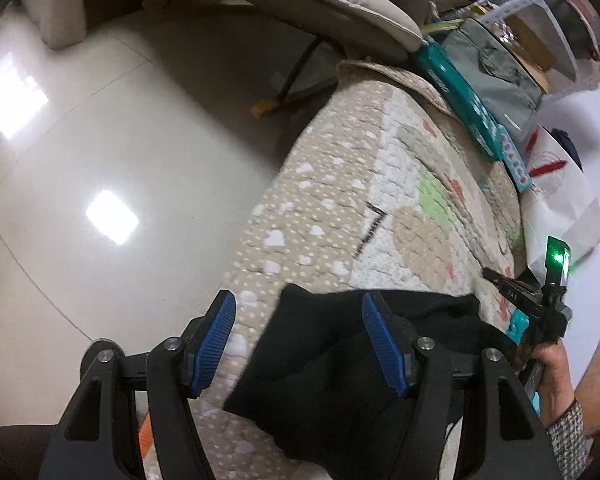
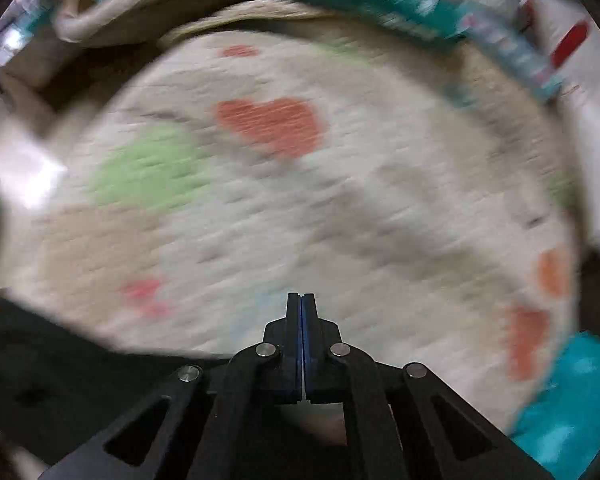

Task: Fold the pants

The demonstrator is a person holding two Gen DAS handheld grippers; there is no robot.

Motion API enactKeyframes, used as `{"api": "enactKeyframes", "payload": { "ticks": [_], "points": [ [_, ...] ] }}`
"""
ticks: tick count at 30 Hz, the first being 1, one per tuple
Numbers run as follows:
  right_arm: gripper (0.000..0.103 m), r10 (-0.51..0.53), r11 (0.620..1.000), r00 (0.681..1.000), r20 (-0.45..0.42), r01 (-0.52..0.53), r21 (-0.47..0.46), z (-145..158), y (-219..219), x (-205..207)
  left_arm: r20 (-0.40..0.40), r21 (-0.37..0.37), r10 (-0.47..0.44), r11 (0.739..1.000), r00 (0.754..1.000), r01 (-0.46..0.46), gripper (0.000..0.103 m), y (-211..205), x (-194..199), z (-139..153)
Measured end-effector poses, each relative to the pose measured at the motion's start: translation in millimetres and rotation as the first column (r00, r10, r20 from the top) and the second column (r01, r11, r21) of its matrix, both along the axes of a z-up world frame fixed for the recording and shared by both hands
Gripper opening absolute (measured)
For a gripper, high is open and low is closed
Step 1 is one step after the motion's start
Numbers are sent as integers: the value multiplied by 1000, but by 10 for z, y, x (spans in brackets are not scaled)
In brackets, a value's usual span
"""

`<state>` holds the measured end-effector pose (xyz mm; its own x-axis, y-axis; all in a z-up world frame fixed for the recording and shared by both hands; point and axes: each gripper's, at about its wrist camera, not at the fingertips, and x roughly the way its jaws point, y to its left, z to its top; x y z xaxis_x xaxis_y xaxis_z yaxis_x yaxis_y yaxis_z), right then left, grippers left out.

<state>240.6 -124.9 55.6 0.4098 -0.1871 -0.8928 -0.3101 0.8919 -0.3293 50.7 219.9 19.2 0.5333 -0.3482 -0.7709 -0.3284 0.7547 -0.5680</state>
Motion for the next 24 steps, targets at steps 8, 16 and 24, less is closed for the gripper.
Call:
{"api": "enactKeyframes", "payload": {
  "ticks": [8, 16, 24],
  "points": [
    [73, 251, 934, 967, -42, -230, 273, 246, 829, -551, -54, -25, 73, 997, 996, -74, 65, 154, -88, -77],
    [71, 684, 712, 719, -123, -622, 326, 25, 2441, -1491, -49, -83, 278, 956, 959, -281, 65, 670, -459, -40],
    [26, 765, 620, 583, -273, -782, 69, -592, 3158, -2024, -28, -141, 292, 946, 956, -293, 65, 753, -489, 26]
  ]
}}
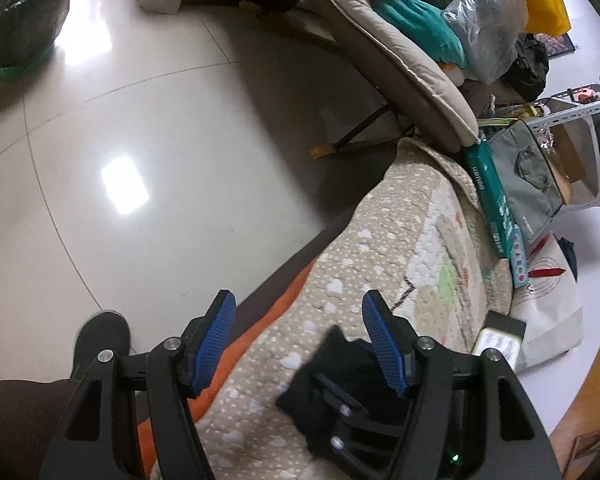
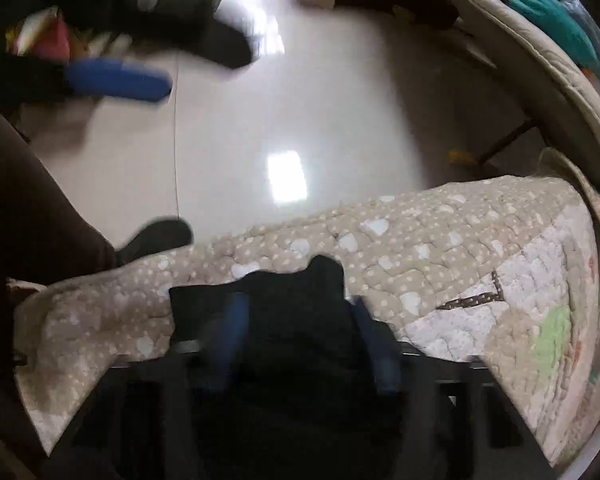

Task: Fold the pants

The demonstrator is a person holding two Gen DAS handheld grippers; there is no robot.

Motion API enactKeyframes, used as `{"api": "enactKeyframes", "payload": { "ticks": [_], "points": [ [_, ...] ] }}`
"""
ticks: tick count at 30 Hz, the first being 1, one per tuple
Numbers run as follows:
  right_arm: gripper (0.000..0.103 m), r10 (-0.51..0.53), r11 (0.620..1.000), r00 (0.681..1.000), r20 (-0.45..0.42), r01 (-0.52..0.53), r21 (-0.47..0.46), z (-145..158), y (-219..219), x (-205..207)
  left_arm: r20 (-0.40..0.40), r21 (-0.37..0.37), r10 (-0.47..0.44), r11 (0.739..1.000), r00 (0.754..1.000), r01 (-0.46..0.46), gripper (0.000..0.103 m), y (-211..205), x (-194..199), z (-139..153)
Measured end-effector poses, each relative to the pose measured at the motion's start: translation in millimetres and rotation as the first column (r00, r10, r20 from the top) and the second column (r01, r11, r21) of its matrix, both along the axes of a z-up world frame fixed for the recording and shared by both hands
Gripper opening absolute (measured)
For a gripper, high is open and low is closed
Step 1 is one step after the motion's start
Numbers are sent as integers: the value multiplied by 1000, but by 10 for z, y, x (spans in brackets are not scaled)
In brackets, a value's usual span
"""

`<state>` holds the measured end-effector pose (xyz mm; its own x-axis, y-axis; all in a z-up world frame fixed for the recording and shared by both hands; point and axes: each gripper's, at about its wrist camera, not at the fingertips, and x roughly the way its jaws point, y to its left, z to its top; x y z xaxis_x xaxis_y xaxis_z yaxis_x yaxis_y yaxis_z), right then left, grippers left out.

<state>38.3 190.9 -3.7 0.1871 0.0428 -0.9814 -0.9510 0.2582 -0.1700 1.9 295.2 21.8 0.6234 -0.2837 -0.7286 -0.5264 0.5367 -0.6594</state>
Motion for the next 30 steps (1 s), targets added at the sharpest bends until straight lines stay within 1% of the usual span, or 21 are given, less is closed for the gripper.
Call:
{"api": "enactKeyframes", "payload": {
  "ticks": [1, 2, 4, 7, 8, 9, 10, 11, 13, 14, 16, 18, 20, 22, 23, 25, 26, 27, 28, 29, 30],
  "points": [
    [19, -24, 1000, 1000, -6, 24, 2, 21, 36, 24, 2, -3, 3, 1000, 1000, -3, 65, -9, 0, 6],
    [17, -50, 999, 999, 0, 50, 16, 61, 55, 72, 4, -9, 8, 1000, 1000, -8, 65, -6, -2, 10],
    [16, -103, 994, 994, 29, 102, 35, 132, 112, 187, 17, -34, 37, 999, 999, -37, 65, 39, -33, 14],
    [17, -189, 980, 982, 15, 187, 69, 163, 205, 344, 14, -29, 55, 998, 998, -54, 65, 79, -59, 21],
    [18, -225, 971, 974, 15, 223, 85, 145, 240, 412, 12, -30, 60, 998, 998, -59, 65, 90, -63, 15],
    [22, -265, 958, 964, -13, 265, 106, 128, 256, 471, 8, -27, 66, 998, 998, -65, 65, 99, -64, 9],
    [31, -291, 947, 956, -47, 294, 127, 137, 209, 557, 4, -24, 68, 997, 998, -68, 65, 104, -65, 4],
    [49, -316, 936, 946, -68, 322, 138, 146, 202, 602, 0, -21, 73, 997, 997, -73, 65, 108, -66, -2],
    [60, -375, 906, 926, -48, 377, 193, 310, 97, 666, -2, -17, 76, 997, 997, -76, 65, 101, -57, -7],
    [61, -402, 886, 914, -55, 403, 230, 429, -15, 700, -1, -13, 72, 997, 997, -72, 65, 85, -44, -2],
    [61, -476, 834, 878, -57, 471, 286, 685, -389, 770, 4, 6, 58, 998, 998, -58, 65, 48, -14, 22],
    [61, -553, 784, 833, -19, 528, 325, 946, -856, 775, 17, 25, 43, 999, 999, -43, 65, -5, 18, 66],
    [62, -629, 729, 778, -2, 590, 348, 1144, -1329, 776, 31, 36, 24, 999, 999, -25, 65, -76, 59, 109],
    [62, -705, 651, 709, -17, 657, 381, 1406, -1929, 735, 44, 34, -7, 999, 999, 6, 65, -165, 100, 134],
    [62, -745, 607, 667, -11, 685, 403, 1550, -2252, 692, 51, 38, -29, 999, 998, 27, 65, -231, 116, 151],
    [64, -794, 548, 608, 0, 715, 434, 1776, -2741, 777, 53, 61, -63, 996, 997, 60, 65, -356, 134, 196],
    [64, -818, 517, 575, 4, 732, 444, 1885, -2933, 807, 30, 86, -68, 994, 997, 65, 65, -414, 162, 244],
    [64, -838, 490, 545, 11, 746, 451, 1966, -3097, 856, 12, 93, -74, 993, 997, 72, 64, -459, 207, 329],
    [64, -845, 479, 535, 14, 745, 465, 2047, -3177, 972, 40, 86, -80, 993, 996, 77, 64, -514, 246, 455],
    [64, -844, 476, 537, 18, 733, 486, 2120, -3218, 1090, 75, 100, -91, 991, 993, 83, 65, -572, 290, 603],
    [65, -835, 485, 550, 31, 708, 513, 2166, -3121, 1263, 101, 139, -118, 985, 988, 104, 66, -641, 346, 761]
  ]
}}
